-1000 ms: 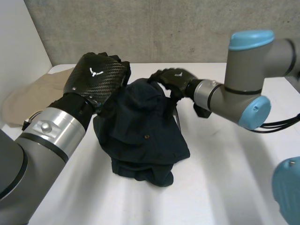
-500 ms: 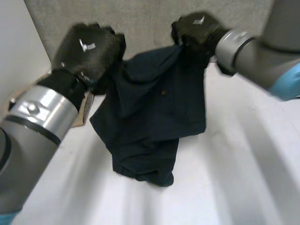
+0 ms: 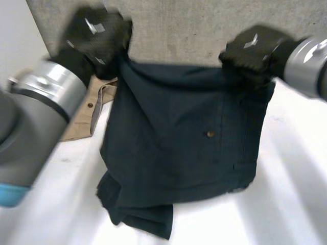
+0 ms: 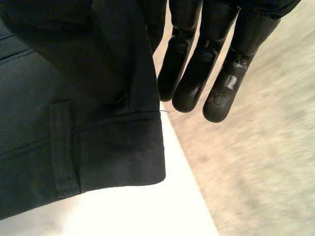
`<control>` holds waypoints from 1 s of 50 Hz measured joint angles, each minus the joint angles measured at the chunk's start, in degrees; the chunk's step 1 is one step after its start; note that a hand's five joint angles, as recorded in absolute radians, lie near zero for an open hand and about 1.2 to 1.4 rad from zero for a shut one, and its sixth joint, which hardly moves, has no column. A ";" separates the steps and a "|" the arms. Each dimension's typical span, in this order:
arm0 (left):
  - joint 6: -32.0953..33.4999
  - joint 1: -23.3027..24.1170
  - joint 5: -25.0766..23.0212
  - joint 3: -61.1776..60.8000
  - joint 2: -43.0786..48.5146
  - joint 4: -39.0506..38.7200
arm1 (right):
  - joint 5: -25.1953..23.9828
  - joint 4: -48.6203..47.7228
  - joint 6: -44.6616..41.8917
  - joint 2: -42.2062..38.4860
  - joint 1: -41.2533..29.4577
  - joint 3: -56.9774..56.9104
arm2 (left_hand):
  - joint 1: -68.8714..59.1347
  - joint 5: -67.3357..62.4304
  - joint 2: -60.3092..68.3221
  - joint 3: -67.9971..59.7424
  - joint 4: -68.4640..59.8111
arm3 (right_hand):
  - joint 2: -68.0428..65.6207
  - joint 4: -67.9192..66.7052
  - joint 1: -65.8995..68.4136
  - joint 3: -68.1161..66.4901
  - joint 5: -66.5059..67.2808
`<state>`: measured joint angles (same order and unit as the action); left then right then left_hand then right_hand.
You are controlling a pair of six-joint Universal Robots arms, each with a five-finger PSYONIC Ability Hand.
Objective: Fold the laundry.
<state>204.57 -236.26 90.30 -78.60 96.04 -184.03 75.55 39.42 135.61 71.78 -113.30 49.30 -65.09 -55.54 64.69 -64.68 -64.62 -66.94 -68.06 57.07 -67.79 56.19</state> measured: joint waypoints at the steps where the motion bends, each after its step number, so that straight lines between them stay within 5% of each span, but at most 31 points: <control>1: 0.54 -0.01 0.00 0.29 1.49 0.25 | 0.05 0.05 -0.11 -0.50 -0.03 -0.06 | 0.00 0.00 -0.26 0.27 0.18 | 0.00 0.00 0.00 0.00 0.00; 9: 4.91 -0.52 -0.15 8.96 17.88 -1.56 | 4.18 -4.29 1.14 -15.05 -1.15 -7.60 | 0.00 0.00 -0.68 0.68 0.56 | 0.00 0.00 0.00 0.00 0.00; 16: 7.85 -2.39 0.00 19.53 24.76 -19.90 | 10.36 -21.33 8.58 -25.33 -2.07 -22.68 | -0.01 -0.01 -0.27 0.28 0.22 | -0.07 -0.14 0.00 0.00 0.00; 26: 9.67 -3.73 0.15 24.32 21.86 -42.92 | 13.55 -49.70 10.96 -21.93 -2.38 -27.72 | -0.02 0.00 -0.03 -0.11 -0.33 | -0.07 -0.15 0.00 0.00 0.00; 36: 9.43 -2.98 -0.31 12.24 18.38 -41.83 | 12.66 -52.01 10.69 -14.46 -2.82 -10.28 | 0.00 0.00 -0.12 0.01 -0.13 | -0.07 -0.15 0.00 0.00 0.78; 50: 9.39 1.61 0.77 -14.45 20.34 -21.52 | 8.33 -45.40 8.84 -11.13 -2.23 29.55 | 5.26 5.28 -4.82 4.79 4.67 | -0.09 -0.16 0.00 -0.01 0.79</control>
<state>213.96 -234.65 91.07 -93.04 116.39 -205.55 83.88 -5.98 144.45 60.64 -115.52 78.85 -59.83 -50.26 59.87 -59.89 -59.95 -67.03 -68.22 57.07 -67.80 56.98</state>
